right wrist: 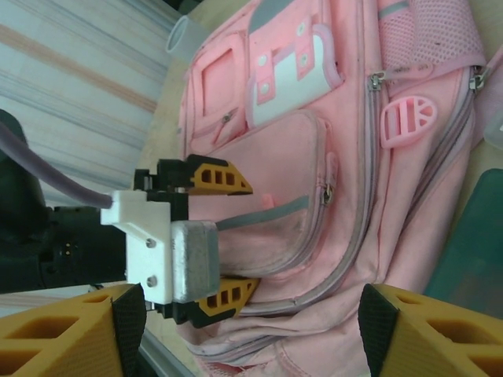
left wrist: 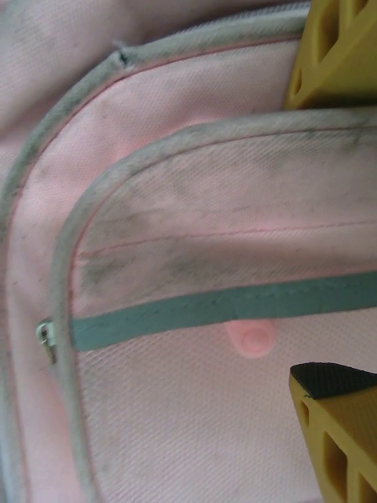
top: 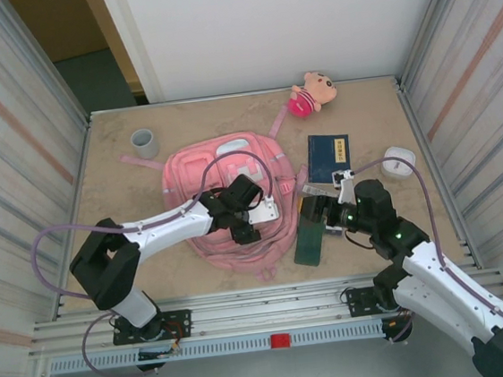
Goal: Pack the student bag
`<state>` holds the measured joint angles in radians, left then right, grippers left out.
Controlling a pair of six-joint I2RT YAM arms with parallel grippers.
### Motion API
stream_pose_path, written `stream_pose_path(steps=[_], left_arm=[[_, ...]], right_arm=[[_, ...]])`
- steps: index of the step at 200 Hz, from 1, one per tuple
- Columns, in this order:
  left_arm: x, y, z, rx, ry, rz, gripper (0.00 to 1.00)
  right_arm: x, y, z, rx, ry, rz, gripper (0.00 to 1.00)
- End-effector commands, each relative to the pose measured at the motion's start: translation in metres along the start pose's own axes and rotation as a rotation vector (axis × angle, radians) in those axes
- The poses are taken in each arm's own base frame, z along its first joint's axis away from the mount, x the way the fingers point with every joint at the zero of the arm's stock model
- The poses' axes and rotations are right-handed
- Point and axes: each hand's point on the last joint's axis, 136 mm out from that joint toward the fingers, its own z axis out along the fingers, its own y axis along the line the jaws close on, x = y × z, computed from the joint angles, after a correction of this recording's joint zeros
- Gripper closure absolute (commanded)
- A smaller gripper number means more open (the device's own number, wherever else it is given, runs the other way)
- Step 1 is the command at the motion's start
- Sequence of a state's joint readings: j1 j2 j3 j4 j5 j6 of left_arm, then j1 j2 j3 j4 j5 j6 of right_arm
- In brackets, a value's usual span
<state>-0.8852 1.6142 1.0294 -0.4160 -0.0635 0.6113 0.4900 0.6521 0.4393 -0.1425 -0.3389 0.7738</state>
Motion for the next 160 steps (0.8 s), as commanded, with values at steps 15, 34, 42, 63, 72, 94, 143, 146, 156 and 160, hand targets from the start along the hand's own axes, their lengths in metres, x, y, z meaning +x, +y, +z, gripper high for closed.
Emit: stream_pose_path(steps=[15, 34, 42, 63, 72, 94, 143, 146, 156, 160], left_arm=[[0.004, 0.016, 0.016, -0.117, 0.004, 0.041, 0.23], [0.013, 0.022, 0.023, -0.175, 0.029, 0.025, 0.45], [0.011, 0.024, 0.020, -0.181, 0.025, 0.013, 0.60], [-0.003, 0.019, 0.000, -0.128, -0.048, 0.004, 0.97], [-0.012, 0.011, -0.015, -0.067, -0.105, 0.020, 1.00], [-0.020, -0.002, -0.053, 0.057, -0.224, 0.065, 1.00], [-0.014, 0.006, -0.140, 0.227, -0.479, 0.042, 1.00], [-0.013, 0.007, -0.145, 0.227, -0.493, 0.044, 1.00], [-0.010, 0.010, -0.156, 0.219, -0.522, 0.047, 1.00], [-0.009, 0.012, -0.162, 0.216, -0.537, 0.053, 1.00]], right_arm=[[0.003, -0.003, -0.001, -0.005, 0.002, -0.017, 0.27], [0.004, -0.005, -0.001, -0.003, 0.003, -0.013, 0.27], [0.004, -0.005, -0.001, -0.006, 0.003, -0.016, 0.27], [0.005, -0.004, 0.001, -0.028, 0.007, -0.027, 0.27], [0.005, -0.005, 0.002, -0.038, 0.007, -0.030, 0.27], [0.001, -0.004, 0.005, -0.073, 0.013, -0.050, 0.27], [-0.006, 0.007, 0.015, -0.180, 0.040, -0.239, 0.26], [-0.007, 0.006, 0.015, -0.182, 0.040, -0.246, 0.26], [-0.012, 0.007, 0.017, -0.199, 0.043, -0.257, 0.26], [-0.014, 0.007, 0.018, -0.208, 0.045, -0.260, 0.26]])
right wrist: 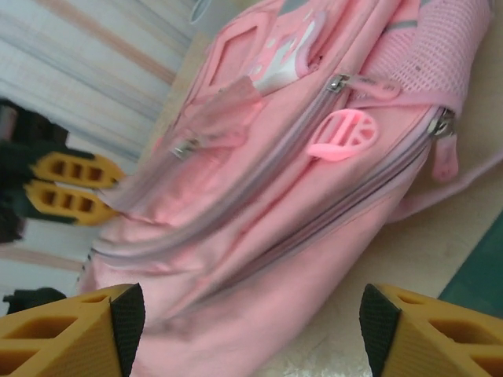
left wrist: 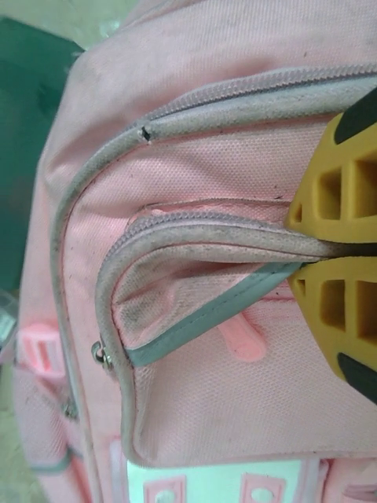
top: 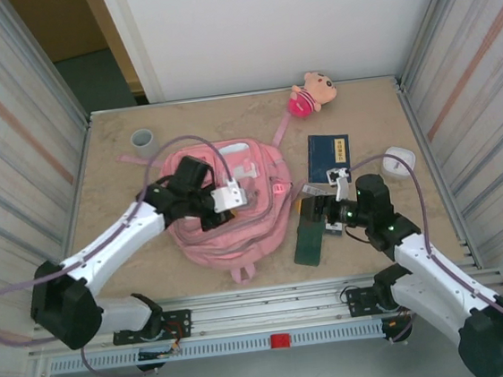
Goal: Pack the student bag
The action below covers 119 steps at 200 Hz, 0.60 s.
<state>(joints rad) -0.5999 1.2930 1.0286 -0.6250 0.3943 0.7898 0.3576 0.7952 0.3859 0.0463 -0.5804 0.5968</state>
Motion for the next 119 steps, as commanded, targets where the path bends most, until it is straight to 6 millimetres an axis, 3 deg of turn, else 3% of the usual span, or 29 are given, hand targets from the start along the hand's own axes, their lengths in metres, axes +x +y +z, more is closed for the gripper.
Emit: stream_pose_path(steps=[1, 49, 119], left_arm=[[-0.038, -0.019, -0.048, 0.100, -0.219, 0.101, 1.00], [-0.042, -0.015, -0.088, 0.093, -0.309, 0.130, 1.00], [-0.046, -0.011, -0.097, 0.092, -0.349, 0.138, 1.00]], right_arm=[[-0.017, 0.015, 0.001, -0.099, -0.017, -0.140, 0.26], [-0.024, 0.013, 0.019, -0.204, 0.047, -0.149, 0.27], [-0.018, 0.001, 0.040, -0.255, 0.115, -0.168, 0.25]])
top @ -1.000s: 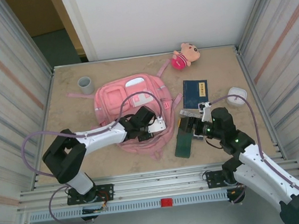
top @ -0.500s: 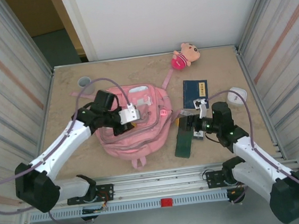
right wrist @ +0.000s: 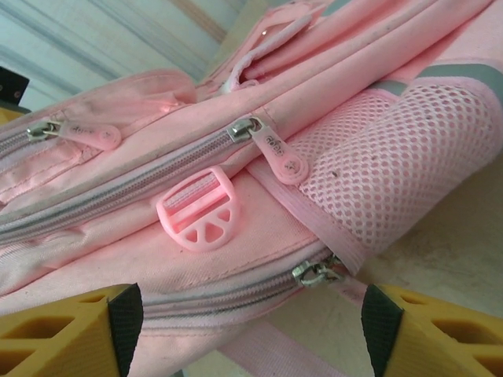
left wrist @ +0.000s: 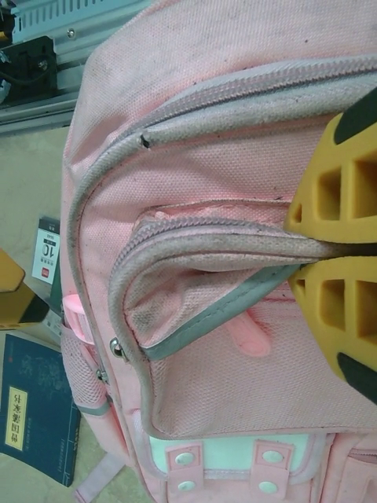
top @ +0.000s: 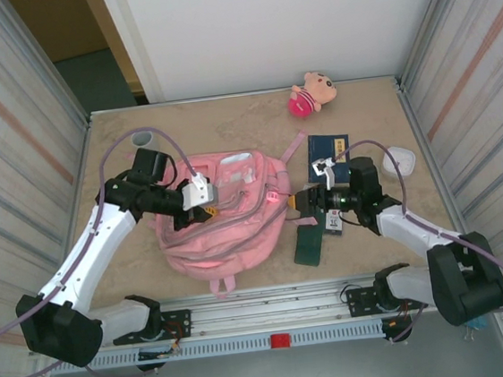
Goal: Pack the student bag
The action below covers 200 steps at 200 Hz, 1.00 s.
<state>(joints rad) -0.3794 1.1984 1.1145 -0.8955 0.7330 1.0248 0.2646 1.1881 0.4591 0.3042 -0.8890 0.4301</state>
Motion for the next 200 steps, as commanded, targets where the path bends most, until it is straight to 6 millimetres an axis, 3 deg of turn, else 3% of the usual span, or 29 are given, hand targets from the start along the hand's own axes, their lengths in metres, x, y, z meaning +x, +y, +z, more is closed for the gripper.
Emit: stream_pose_path(steps=[1, 33, 61, 113, 150, 200], left_arm=[[-0.043, 0.000, -0.022, -0.016, -0.154, 0.121, 1.00], [-0.044, 0.001, -0.023, -0.021, -0.171, 0.126, 1.00], [-0.042, 0.004, -0.024, -0.043, -0.170, 0.125, 1.00], [-0.045, 0.007, -0.032, -0.082, -0.206, 0.125, 1.00], [-0.047, 0.005, -0.034, -0.088, -0.229, 0.131, 1.00], [-0.050, 0.005, -0.037, -0.096, -0.250, 0.135, 1.00]], right_arm=[[-0.012, 0.007, 0.003, -0.061, -0.007, -0.080, 0.25], [-0.011, -0.006, 0.011, -0.069, 0.005, -0.051, 0.23], [-0.011, -0.004, 0.015, -0.121, 0.025, -0.027, 0.24], [-0.004, 0.000, 0.014, -0.159, 0.051, -0.014, 0.37], [-0.007, 0.002, 0.016, -0.179, 0.057, -0.013, 0.33], [-0.012, 0.011, 0.014, -0.207, 0.048, -0.029, 0.56]])
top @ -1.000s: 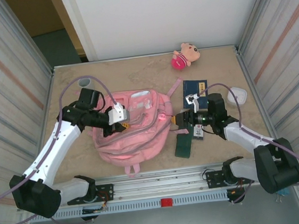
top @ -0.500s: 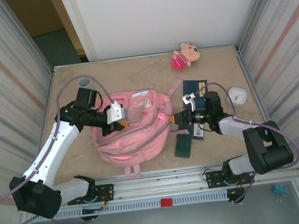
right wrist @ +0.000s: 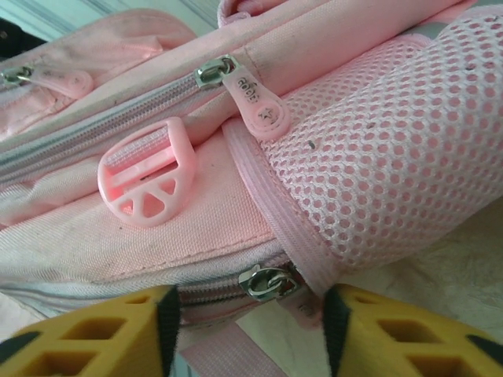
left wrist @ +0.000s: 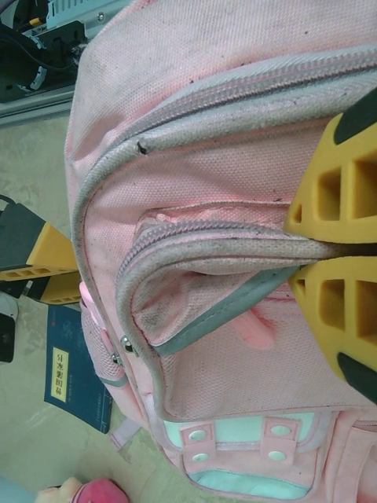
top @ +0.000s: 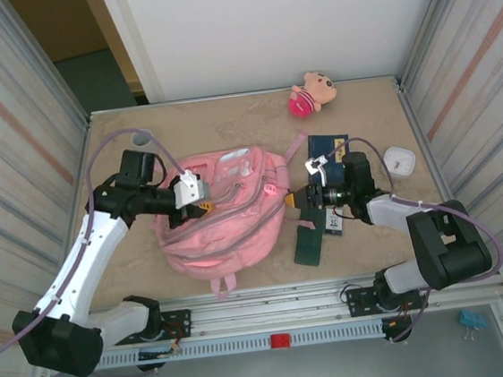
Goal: Pack the student bag
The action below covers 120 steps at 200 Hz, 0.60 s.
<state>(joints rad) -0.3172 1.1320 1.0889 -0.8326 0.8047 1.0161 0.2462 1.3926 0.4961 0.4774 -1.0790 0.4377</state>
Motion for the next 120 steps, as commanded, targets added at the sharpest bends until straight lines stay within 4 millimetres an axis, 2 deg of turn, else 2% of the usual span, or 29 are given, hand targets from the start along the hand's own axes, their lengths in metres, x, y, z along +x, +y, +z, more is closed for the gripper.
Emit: stream_pose_path(steps=[1, 20, 29, 50, 71, 78, 101, 120], left_arm=[[-0.040, 0.000, -0.015, -0.020, -0.163, 0.104, 1.00], [-0.041, 0.000, -0.016, -0.017, -0.174, 0.100, 1.00], [-0.043, 0.000, -0.017, -0.016, -0.185, 0.101, 1.00], [-0.045, -0.001, -0.018, -0.009, -0.198, 0.098, 1.00], [-0.046, -0.002, -0.018, -0.006, -0.206, 0.098, 1.00], [-0.046, -0.002, -0.019, -0.005, -0.208, 0.096, 1.00], [-0.044, 0.001, -0.018, -0.022, -0.199, 0.097, 1.00], [-0.039, 0.005, -0.016, -0.040, -0.181, 0.089, 1.00]], right_arm=[[-0.013, 0.012, -0.001, -0.045, -0.012, -0.039, 0.57], [-0.014, 0.013, -0.001, -0.050, -0.010, -0.039, 0.56], [-0.015, 0.010, -0.001, -0.042, -0.013, -0.038, 0.50], [-0.016, 0.007, 0.001, -0.039, -0.015, -0.034, 0.26], [-0.020, 0.010, 0.004, -0.073, -0.016, -0.029, 0.22], [-0.021, 0.013, 0.005, -0.088, -0.013, -0.031, 0.26], [-0.020, 0.020, 0.003, -0.111, -0.007, -0.032, 0.48], [-0.017, 0.024, -0.003, -0.108, -0.016, -0.037, 0.57]])
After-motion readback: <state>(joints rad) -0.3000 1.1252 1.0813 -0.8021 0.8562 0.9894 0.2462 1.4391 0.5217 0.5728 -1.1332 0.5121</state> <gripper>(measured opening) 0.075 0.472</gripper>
